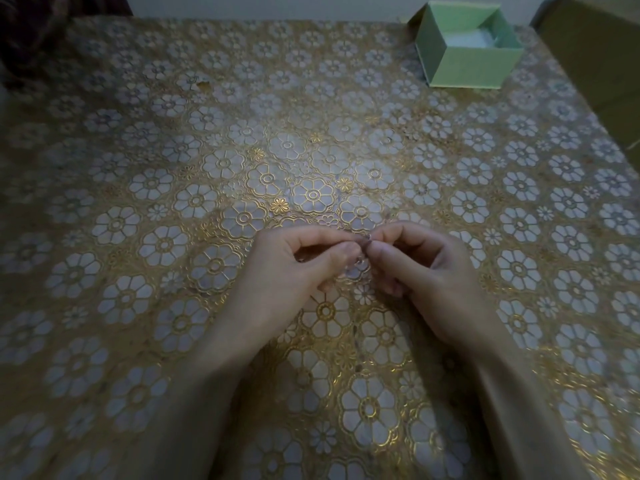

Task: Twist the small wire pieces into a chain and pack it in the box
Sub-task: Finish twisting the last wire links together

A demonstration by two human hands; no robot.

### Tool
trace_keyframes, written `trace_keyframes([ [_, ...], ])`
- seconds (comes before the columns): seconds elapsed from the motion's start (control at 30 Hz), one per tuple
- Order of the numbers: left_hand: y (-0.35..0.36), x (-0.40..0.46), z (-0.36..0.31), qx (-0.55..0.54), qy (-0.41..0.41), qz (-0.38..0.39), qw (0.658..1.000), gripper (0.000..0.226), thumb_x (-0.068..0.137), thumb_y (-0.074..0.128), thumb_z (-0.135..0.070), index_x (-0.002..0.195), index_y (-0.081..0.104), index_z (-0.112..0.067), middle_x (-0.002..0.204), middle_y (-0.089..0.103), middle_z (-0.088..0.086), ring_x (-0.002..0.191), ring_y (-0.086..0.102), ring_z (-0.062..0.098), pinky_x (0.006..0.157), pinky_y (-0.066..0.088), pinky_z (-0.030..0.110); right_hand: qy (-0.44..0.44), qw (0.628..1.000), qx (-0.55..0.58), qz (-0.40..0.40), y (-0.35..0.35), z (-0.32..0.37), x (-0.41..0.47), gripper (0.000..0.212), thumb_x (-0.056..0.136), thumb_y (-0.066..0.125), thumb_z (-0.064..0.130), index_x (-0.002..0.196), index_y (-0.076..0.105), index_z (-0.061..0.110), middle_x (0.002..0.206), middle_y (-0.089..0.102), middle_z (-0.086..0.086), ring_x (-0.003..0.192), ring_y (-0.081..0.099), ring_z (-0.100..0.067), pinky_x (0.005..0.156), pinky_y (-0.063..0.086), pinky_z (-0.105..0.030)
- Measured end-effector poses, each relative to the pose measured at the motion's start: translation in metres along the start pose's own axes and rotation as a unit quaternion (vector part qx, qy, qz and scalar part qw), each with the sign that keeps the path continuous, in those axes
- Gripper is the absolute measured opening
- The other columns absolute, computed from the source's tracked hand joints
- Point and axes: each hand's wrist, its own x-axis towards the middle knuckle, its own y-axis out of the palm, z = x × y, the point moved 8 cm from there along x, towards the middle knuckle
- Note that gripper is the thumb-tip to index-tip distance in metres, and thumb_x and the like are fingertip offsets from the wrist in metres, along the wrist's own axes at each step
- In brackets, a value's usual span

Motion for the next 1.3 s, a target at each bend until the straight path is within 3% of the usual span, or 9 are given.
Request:
trace_keyframes([
  [0.17,0.001,0.001,0.001,0.004,0.008,0.01,1.0,0.007,0.082,0.064,-0.011,0.078,0.067,-0.016,0.062,0.062,-0.005,0.054,0.055,0.007,0.055,0.048,0.016,0.01,1.0,-0.013,-0.011,-0.001,0.0,-0.001,0.007,0.078,0.06,0.013,0.071,0.06,0.015,0.052,0.05,0.008,0.044,0.041,-0.005,0.045,0.034,-0.014],
  [0.3,0.001,0.001,0.001,-0.067,0.0,0.016,0.998,0.013,0.079,0.064,-0.023,0.083,0.067,-0.011,0.075,0.071,-0.005,0.067,0.062,0.002,0.066,0.05,0.015,0.016,0.999,-0.027,-0.001,0.001,0.001,-0.002,0.008,0.078,0.057,0.011,0.07,0.056,0.014,0.055,0.047,0.01,0.047,0.039,-0.003,0.046,0.033,-0.013],
  [0.4,0.0,0.002,0.005,-0.122,-0.007,0.018,0.992,0.006,0.079,0.065,-0.023,0.076,0.069,-0.02,0.074,0.069,-0.002,0.078,0.063,0.01,0.075,0.05,0.026,0.014,0.997,-0.074,0.012,0.005,0.004,-0.003,0.008,0.077,0.057,0.011,0.069,0.055,0.013,0.057,0.046,0.008,0.051,0.039,-0.003,0.048,0.032,-0.014],
  [0.53,-0.007,0.005,0.01,-0.237,-0.025,-0.008,0.971,0.008,0.079,0.057,-0.018,0.075,0.063,-0.016,0.066,0.061,-0.001,0.07,0.061,0.014,0.07,0.048,0.029,0.003,0.991,-0.135,0.012,0.008,0.005,-0.002,0.01,0.075,0.056,0.013,0.066,0.054,0.016,0.059,0.047,0.005,0.054,0.04,-0.005,0.049,0.032,-0.016],
  [0.67,-0.016,0.007,0.013,-0.288,-0.03,-0.031,0.957,0.006,0.078,0.054,-0.016,0.074,0.059,-0.016,0.06,0.057,-0.002,0.062,0.06,0.013,0.068,0.049,0.027,0.015,0.999,-0.042,-0.028,-0.003,-0.002,0.0,0.01,0.074,0.061,0.019,0.065,0.059,0.023,0.056,0.049,0.011,0.05,0.039,-0.005,0.048,0.031,-0.017],
  [0.77,-0.016,0.007,0.011,-0.309,-0.025,-0.016,0.951,0.008,0.079,0.052,-0.015,0.073,0.058,-0.015,0.06,0.053,0.0,0.062,0.058,0.015,0.064,0.052,0.025,0.038,0.989,0.136,-0.029,-0.005,-0.008,0.003,0.005,0.064,0.064,0.022,0.061,0.059,0.023,0.061,0.05,0.003,0.05,0.039,-0.01,0.045,0.03,-0.02],
  [0.9,-0.014,0.007,0.009,-0.33,-0.03,0.004,0.943,0.008,0.079,0.048,-0.016,0.072,0.051,-0.013,0.06,0.049,-0.001,0.06,0.054,0.014,0.063,0.05,0.023,0.037,0.957,0.287,0.016,0.001,-0.006,0.006,0.025,0.054,0.08,0.021,0.065,0.059,0.014,0.067,0.056,0.0,0.052,0.044,-0.009,0.045,0.036,-0.018],
  [1.07,-0.023,0.009,0.014,-0.369,-0.043,-0.026,0.928,0.008,0.076,0.047,-0.017,0.069,0.047,-0.015,0.058,0.044,-0.002,0.054,0.047,0.012,0.055,0.045,0.02,0.024,0.944,0.33,0.002,-0.005,-0.004,0.008,0.026,0.057,0.079,0.023,0.067,0.057,0.013,0.067,0.058,-0.003,0.051,0.045,-0.009,0.046,0.039,-0.018],
  [1.3,-0.028,0.005,0.013,-0.442,-0.041,-0.054,0.894,0.007,0.072,0.049,-0.022,0.067,0.049,-0.017,0.061,0.048,-0.004,0.058,0.05,0.012,0.062,0.049,0.022,0.035,0.94,0.338,-0.045,-0.012,-0.005,0.007,0.026,0.051,0.076,0.027,0.065,0.056,0.018,0.067,0.063,-0.005,0.059,0.056,-0.014,0.053,0.046,-0.02],
])
